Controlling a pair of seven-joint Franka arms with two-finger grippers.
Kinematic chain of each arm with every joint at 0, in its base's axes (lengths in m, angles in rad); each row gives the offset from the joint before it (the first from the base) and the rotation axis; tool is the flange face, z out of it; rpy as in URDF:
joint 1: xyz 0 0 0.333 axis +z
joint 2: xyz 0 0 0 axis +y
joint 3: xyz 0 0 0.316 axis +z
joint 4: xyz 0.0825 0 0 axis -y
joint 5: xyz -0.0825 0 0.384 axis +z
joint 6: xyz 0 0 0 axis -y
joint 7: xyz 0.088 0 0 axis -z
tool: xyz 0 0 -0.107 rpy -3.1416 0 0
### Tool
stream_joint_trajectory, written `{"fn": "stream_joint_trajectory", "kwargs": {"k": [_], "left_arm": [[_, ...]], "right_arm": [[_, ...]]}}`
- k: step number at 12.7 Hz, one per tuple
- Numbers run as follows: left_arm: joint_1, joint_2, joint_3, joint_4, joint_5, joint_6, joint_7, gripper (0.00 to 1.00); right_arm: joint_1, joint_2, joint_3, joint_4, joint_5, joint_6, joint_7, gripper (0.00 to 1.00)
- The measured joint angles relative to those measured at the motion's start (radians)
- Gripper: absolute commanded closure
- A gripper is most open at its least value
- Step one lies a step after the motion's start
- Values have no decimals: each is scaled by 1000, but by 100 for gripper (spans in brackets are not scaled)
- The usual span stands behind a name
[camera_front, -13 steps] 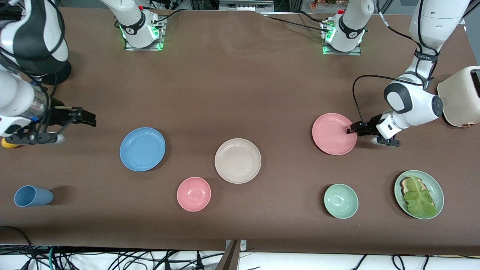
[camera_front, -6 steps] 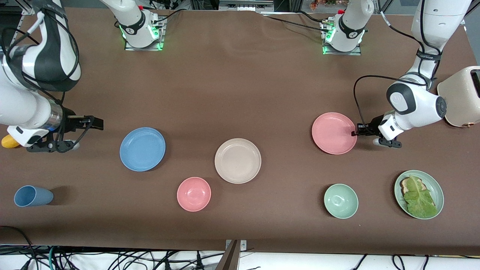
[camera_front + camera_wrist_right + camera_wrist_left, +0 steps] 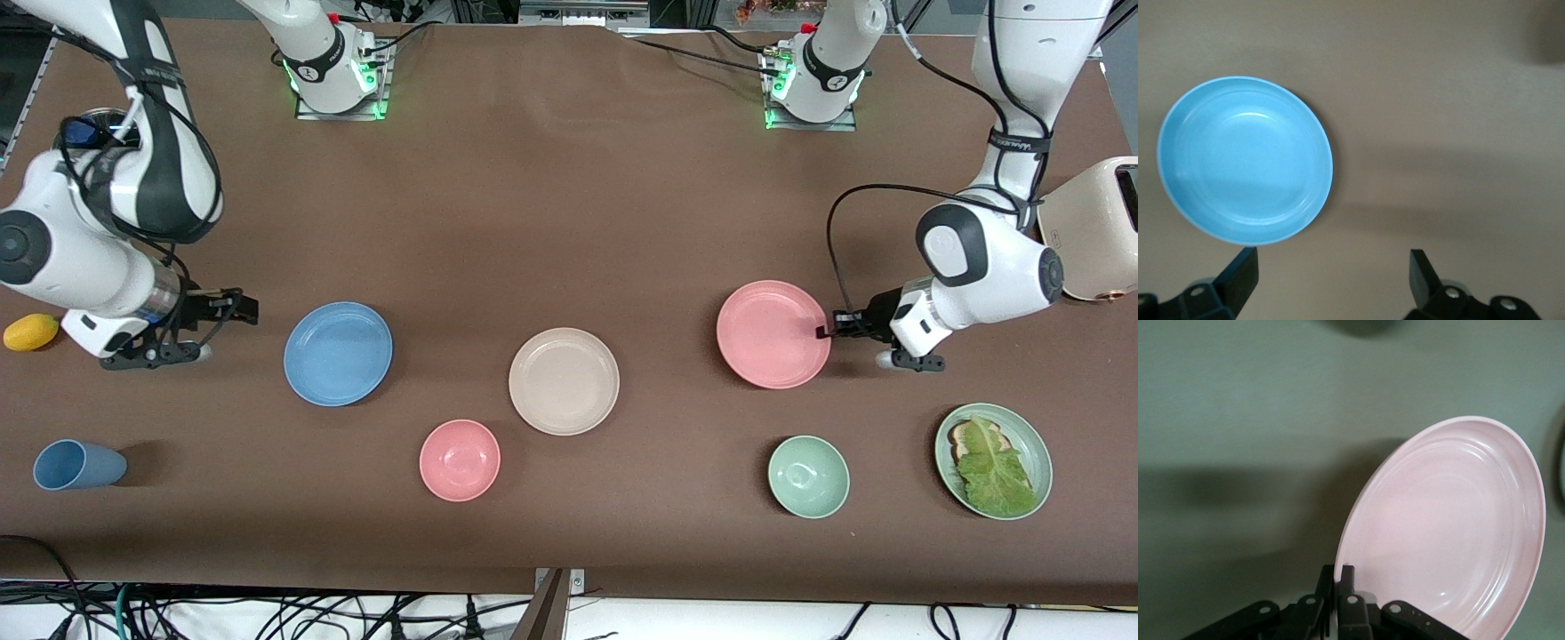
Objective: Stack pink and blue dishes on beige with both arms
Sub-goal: 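Slide the pink plate onto the beige plate while the right gripper grips the blue plate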
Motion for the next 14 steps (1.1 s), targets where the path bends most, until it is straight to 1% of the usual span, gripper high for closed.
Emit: {"fn": "stream_joint_trajectory", "kwargs": {"k": [2, 4, 6, 8, 11, 14], "left_arm": [[-67, 2, -20, 54, 0, 0, -145, 100], [-154, 19, -24, 123, 0, 0, -313, 100], [-226, 57, -25, 200, 0, 2, -454, 100], [-272, 106, -25, 274, 0, 4, -542, 100], [-346, 194, -25, 351, 0, 69, -661, 100], [-437, 274, -25, 415, 0, 143, -797, 100]], "right_arm": [[0, 66, 0, -20, 0, 94, 0, 5], [0, 126, 1, -20, 8, 153, 1, 7], [3, 156, 5, -19, 38, 179, 1, 10], [8, 169, 12, -19, 53, 197, 4, 11], [10, 209, 13, -19, 55, 244, 5, 24], [8, 244, 12, -19, 55, 275, 6, 49]]}}
